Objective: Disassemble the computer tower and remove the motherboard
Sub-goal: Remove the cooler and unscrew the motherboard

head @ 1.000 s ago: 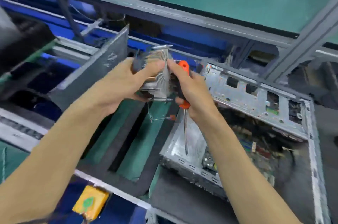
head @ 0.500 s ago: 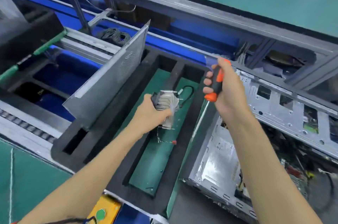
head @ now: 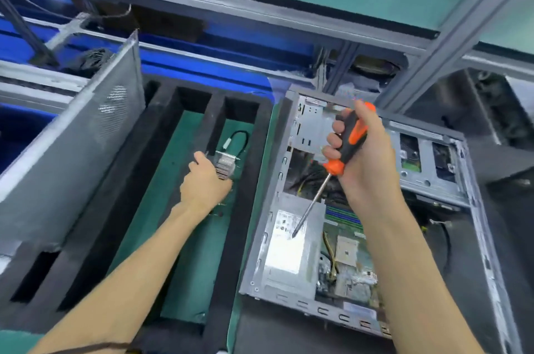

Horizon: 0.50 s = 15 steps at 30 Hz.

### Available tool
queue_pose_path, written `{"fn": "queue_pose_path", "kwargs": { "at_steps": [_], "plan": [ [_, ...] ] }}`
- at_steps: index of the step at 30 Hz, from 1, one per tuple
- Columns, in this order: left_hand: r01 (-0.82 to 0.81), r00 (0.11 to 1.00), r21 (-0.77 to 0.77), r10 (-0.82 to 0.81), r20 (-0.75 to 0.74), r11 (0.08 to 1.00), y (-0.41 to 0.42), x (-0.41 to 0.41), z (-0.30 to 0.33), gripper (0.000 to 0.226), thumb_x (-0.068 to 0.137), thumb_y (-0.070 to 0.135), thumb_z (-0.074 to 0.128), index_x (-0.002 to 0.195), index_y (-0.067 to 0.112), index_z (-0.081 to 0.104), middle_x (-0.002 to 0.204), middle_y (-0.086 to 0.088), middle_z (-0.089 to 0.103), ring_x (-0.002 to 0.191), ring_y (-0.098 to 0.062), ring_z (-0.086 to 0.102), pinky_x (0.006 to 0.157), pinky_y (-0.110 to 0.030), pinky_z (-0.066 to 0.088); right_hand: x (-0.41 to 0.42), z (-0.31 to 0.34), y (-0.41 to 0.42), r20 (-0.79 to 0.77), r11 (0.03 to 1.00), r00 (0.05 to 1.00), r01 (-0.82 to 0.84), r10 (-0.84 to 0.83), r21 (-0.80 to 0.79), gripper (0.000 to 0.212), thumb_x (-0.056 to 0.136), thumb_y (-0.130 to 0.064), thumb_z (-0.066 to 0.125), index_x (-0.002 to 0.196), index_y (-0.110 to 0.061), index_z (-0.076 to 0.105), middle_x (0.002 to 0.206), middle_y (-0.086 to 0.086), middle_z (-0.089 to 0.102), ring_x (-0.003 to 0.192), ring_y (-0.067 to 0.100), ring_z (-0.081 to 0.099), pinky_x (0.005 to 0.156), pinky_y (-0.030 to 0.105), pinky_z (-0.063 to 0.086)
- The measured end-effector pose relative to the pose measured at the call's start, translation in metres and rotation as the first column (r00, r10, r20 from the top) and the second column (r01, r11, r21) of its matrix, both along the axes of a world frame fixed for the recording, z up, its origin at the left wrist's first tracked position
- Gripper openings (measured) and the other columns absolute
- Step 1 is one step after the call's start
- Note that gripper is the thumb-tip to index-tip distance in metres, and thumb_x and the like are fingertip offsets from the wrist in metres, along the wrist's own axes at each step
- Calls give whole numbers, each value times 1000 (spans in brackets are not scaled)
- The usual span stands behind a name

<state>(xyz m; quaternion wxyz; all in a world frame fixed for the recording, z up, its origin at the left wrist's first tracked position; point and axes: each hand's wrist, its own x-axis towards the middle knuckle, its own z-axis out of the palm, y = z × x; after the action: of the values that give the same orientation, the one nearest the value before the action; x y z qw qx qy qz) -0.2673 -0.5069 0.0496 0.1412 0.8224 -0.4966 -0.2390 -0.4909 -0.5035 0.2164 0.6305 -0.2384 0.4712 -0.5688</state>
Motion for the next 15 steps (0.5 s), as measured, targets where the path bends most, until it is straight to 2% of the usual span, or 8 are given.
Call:
{"fn": "queue_pose_path", "kwargs": {
  "at_steps": [3, 7, 10, 13, 15],
  "plan": [
    [-23, 997, 42, 26, -75, 999, 6, -8, -13, 70, 82, 36, 74, 125, 5, 28, 124, -20, 49, 101, -42, 56, 73, -41, 40, -8, -1, 4, 19, 1000, 999, 27, -26, -17, 20, 100, -36, 58, 94, -18, 57, 68, -4, 53, 53, 10, 47, 41, 20, 36],
    [-130, 969, 58, 139, -203, 990, 12, -13, -33, 69, 80, 24, 79, 124, 2, 30, 131, -22, 47, 110, -43, 55, 84, -46, 46, -26, -3, 10, -1, 997, 1000, 25, -25, -78, 19, 100, -34, 58, 90, -19, 56, 68, -4, 54, 53, 11, 47, 45, 22, 35],
    [-102, 973, 149, 130, -192, 984, 14, -12, -44, 80, 79, 24, 81, 132, -4, 27, 136, -27, 45, 119, -44, 51, 96, -52, 46, -49, -1, 14, 11, 993, 997, 72, -72, -90, 18, 100, -34, 57, 91, -18, 56, 69, -4, 54, 53, 11, 46, 46, 22, 35],
    [-68, 976, 263, 119, -183, 962, 7, -6, -36, 94, 82, 36, 77, 142, -7, 20, 144, -28, 40, 128, -43, 45, 104, -49, 40, -74, 1, 17, 34, 985, 990, 140, -137, -98, 19, 102, -32, 56, 91, -17, 55, 69, -3, 52, 53, 11, 45, 45, 22, 37],
    [-15, 989, 294, 57, -135, 956, 0, -7, -12, 86, 85, 42, 73, 142, -4, 29, 140, -27, 45, 126, -42, 47, 104, -47, 41, -90, 1, 20, 28, 981, 986, 167, -165, -102, 19, 102, -33, 55, 90, -19, 55, 68, -4, 52, 53, 11, 44, 44, 22, 36]
  ]
}}
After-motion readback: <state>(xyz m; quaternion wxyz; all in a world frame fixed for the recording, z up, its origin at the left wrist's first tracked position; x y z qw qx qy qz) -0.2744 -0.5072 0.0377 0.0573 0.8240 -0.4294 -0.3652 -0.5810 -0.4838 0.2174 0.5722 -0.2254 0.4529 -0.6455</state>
